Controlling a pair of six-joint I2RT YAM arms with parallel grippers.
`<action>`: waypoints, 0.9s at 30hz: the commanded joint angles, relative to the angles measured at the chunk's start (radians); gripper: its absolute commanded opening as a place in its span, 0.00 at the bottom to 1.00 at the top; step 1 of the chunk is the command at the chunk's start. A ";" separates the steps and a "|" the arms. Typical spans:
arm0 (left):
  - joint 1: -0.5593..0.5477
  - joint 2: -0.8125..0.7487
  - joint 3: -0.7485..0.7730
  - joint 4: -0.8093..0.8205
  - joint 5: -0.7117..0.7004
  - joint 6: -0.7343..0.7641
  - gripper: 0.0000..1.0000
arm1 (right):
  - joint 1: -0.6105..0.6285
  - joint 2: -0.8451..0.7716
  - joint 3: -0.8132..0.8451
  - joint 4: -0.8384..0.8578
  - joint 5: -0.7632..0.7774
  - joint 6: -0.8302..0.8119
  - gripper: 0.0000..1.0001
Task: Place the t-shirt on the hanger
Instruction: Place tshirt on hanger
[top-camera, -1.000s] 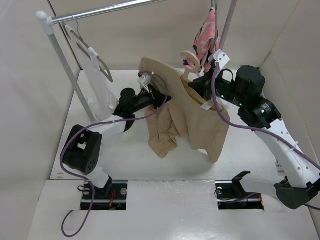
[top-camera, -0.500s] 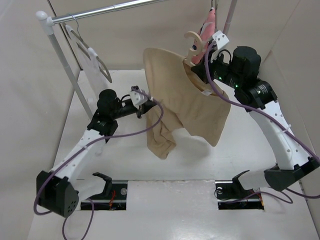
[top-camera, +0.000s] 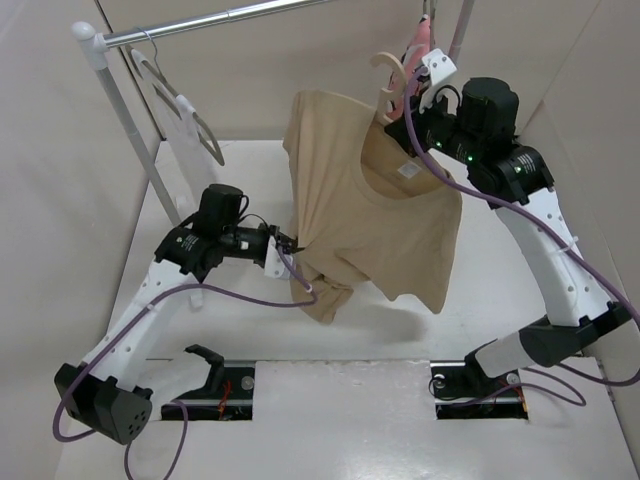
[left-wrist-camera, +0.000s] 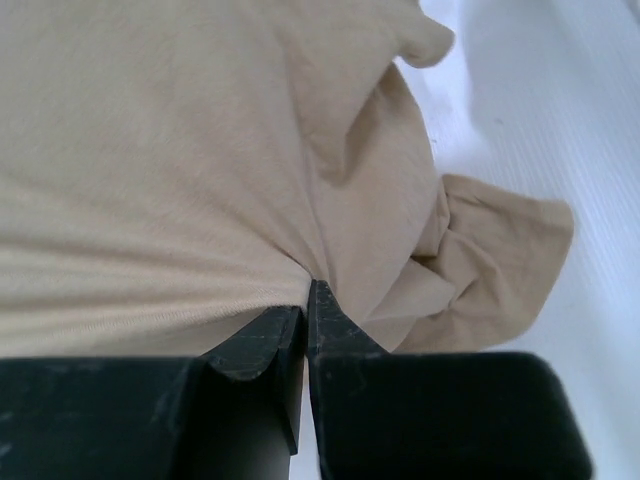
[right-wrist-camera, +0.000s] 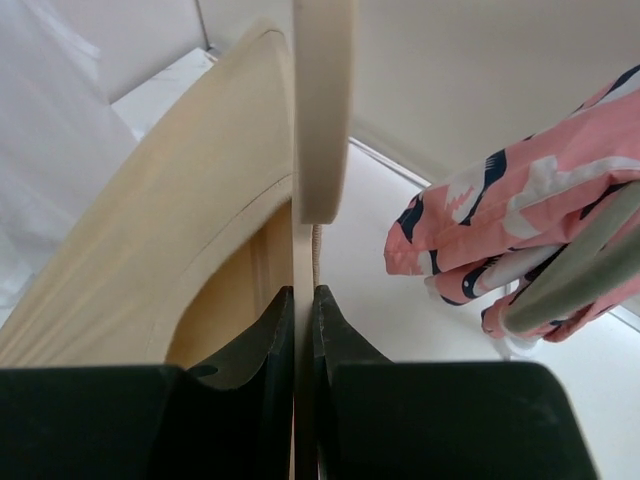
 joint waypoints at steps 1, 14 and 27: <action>-0.050 -0.007 0.025 -0.298 0.034 0.249 0.00 | -0.013 -0.008 0.075 0.162 0.151 -0.024 0.00; 0.011 -0.127 -0.184 0.801 -0.632 -1.138 0.97 | 0.077 -0.103 -0.070 0.252 -0.044 -0.097 0.00; 0.022 0.125 -0.046 1.086 -0.518 -1.521 1.00 | 0.187 -0.238 -0.282 0.294 -0.147 -0.078 0.00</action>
